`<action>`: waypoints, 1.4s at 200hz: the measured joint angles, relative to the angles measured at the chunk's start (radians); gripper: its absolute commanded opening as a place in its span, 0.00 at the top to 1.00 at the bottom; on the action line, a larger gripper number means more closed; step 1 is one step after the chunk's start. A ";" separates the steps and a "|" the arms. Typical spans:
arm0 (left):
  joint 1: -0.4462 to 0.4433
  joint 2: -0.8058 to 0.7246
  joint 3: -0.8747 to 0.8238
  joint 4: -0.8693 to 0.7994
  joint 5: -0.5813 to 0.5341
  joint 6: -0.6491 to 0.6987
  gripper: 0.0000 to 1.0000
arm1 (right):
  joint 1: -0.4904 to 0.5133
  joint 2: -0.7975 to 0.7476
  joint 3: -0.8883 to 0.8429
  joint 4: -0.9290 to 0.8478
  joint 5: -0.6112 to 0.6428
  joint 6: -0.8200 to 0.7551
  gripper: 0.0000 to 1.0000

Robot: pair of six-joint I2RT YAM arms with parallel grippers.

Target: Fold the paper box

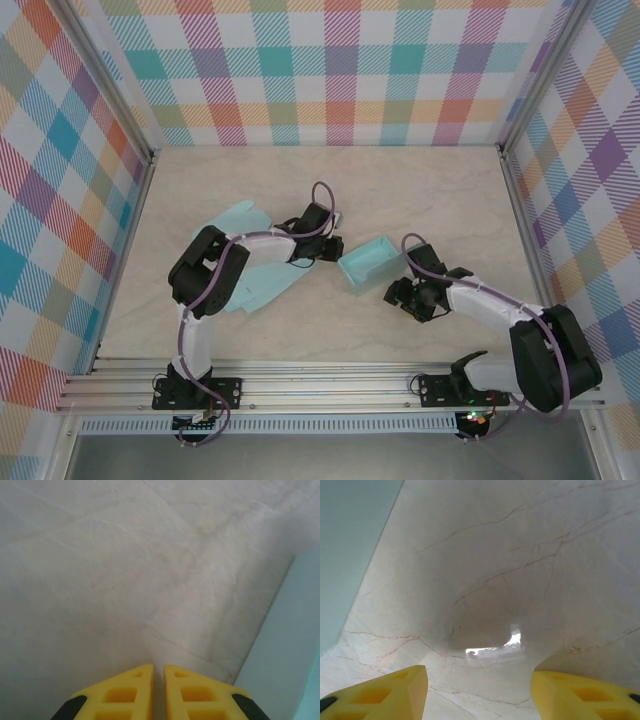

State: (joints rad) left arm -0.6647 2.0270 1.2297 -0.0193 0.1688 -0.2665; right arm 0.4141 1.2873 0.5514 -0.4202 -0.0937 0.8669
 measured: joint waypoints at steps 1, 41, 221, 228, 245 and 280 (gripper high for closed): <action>-0.002 -0.002 -0.005 0.004 0.001 -0.002 0.86 | -0.002 0.002 0.001 -0.001 -0.002 -0.001 0.41; -0.083 -0.054 -0.117 0.105 0.012 -0.059 0.88 | -0.086 0.080 0.063 -0.060 -0.108 -0.070 0.41; -0.217 -0.128 -0.227 0.266 -0.023 -0.217 0.90 | -0.154 -0.357 0.225 -0.247 0.352 -0.278 0.20; -0.231 -0.124 -0.227 0.279 -0.018 -0.221 0.90 | -0.154 -0.379 0.244 -0.277 0.365 -0.284 0.16; -0.269 -0.116 -0.227 0.308 -0.012 -0.232 0.89 | -0.154 -0.433 0.285 -0.346 0.394 -0.299 0.00; -0.346 -0.153 -0.227 0.311 -0.113 -0.168 0.64 | -0.154 -0.558 0.321 -0.453 0.420 -0.300 0.00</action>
State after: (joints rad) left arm -1.0103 1.8744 1.0031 0.2916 0.0563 -0.4343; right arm 0.2604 0.7288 0.8722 -0.8730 0.3260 0.5667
